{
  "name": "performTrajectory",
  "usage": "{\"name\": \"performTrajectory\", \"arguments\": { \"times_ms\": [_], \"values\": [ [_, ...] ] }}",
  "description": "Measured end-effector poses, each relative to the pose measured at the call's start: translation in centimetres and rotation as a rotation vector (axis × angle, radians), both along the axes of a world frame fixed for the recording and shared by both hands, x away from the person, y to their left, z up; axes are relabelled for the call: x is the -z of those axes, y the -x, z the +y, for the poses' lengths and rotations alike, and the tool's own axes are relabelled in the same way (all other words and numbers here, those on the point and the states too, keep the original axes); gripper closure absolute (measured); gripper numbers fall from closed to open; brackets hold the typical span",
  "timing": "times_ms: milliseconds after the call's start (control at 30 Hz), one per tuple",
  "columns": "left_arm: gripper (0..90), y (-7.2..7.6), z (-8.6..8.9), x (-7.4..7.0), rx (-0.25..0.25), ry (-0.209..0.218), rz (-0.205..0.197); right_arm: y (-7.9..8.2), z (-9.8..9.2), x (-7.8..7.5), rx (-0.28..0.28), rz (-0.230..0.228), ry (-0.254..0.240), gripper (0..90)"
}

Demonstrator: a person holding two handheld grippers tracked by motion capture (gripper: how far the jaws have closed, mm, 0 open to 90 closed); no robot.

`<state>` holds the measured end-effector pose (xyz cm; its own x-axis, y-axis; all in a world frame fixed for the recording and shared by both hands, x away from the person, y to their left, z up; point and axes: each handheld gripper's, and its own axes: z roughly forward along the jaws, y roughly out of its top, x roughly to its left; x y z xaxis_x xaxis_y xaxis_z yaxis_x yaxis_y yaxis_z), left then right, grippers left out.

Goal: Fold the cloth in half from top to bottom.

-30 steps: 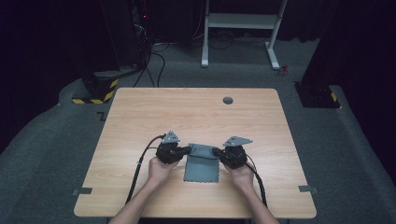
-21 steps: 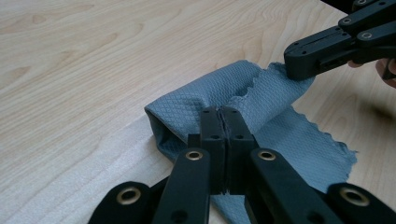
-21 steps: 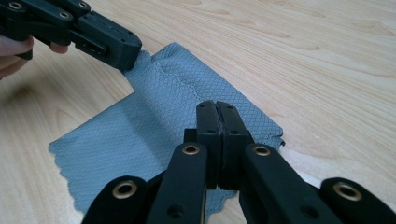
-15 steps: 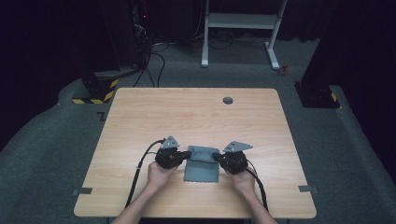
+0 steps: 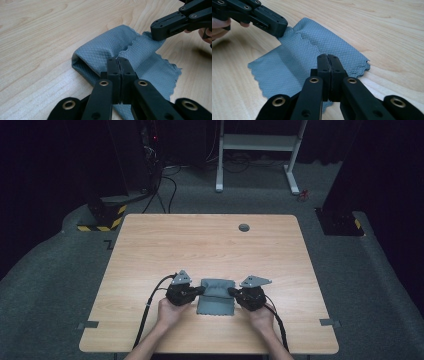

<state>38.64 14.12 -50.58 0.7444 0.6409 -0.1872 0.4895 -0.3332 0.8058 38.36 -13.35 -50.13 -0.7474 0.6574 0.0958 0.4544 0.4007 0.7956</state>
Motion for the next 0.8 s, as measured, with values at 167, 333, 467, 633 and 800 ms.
{"name": "performTrajectory", "arguments": {
  "times_ms": [167,333,467,633,800],
  "values": [
    [88.8,0.4,0.1,0.4,0.008,0.008,0.008,0.7,0.1,0.1,-0.012,-0.01,0.017,89.5],
    [88.9,0.9,0.1,0.5,0.01,0.004,0.01,1.1,-0.1,0.4,-0.009,0.002,0.004,89.5],
    [88.8,1.2,0.1,0.7,0.008,-0.002,0.005,1.5,0.0,0.6,-0.016,0.001,0.003,89.5],
    [88.8,1.3,0.1,1.0,0.012,-0.003,0.013,1.6,-0.1,0.9,-0.013,0.0,0.002,89.4],
    [88.8,1.9,0.1,1.1,0.02,-0.015,0.011,2.2,0.0,1.1,-0.021,-0.002,0.011,89.4]
  ]
}}
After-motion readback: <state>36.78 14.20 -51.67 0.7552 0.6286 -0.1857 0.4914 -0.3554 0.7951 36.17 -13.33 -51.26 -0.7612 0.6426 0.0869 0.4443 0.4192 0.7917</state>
